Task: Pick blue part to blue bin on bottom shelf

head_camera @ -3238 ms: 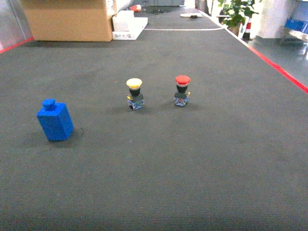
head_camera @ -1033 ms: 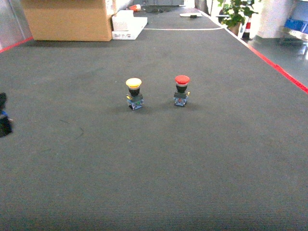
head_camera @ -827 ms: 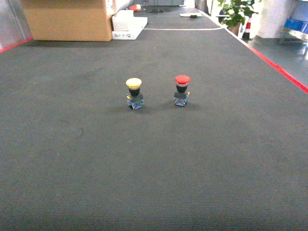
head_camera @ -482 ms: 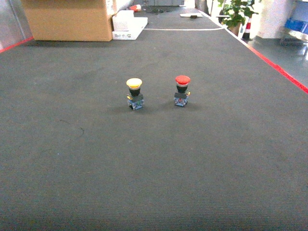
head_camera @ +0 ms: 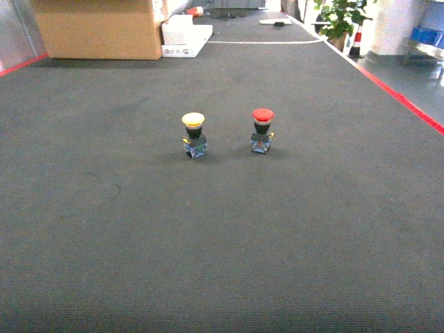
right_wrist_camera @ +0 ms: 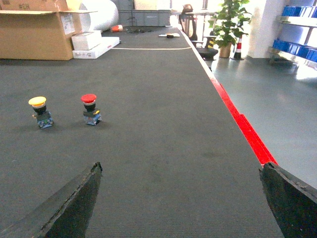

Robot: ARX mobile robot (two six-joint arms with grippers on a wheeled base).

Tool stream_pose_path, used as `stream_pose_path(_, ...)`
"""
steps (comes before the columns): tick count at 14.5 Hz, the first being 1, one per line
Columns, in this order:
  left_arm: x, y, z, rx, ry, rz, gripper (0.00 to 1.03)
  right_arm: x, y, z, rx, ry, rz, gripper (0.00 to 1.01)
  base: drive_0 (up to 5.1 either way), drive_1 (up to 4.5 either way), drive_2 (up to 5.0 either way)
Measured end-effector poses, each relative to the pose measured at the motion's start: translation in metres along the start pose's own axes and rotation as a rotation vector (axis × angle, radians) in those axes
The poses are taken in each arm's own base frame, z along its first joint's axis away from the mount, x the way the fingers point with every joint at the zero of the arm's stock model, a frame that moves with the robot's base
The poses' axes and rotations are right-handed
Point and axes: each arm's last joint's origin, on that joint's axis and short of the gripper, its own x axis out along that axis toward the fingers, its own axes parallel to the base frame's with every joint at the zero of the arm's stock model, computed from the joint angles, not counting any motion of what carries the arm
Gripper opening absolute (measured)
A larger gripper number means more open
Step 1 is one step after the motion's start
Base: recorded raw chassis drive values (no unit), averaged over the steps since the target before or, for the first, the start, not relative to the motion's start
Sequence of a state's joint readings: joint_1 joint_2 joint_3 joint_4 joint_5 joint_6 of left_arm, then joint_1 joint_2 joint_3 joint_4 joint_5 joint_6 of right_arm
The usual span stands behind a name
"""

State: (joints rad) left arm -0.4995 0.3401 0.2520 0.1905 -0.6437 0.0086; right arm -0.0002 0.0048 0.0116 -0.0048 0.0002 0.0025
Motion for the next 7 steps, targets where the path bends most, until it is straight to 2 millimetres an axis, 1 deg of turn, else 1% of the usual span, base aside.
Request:
stream_pose_path(6,0.0001,-0.0001,-0.0001,0.001,0.001,0.0,0.44,0.0,0.0,-0.0001,0.0,0.002,0.0,0.98,0.0,0.0,0.0)
stream_pose_path(7,0.0005,-0.0004,-0.0008,0.005,0.006,0.0,0.44,0.0,0.0,-0.0001,0.0,0.001,0.0,0.98,-0.1,-4.22,4.1)
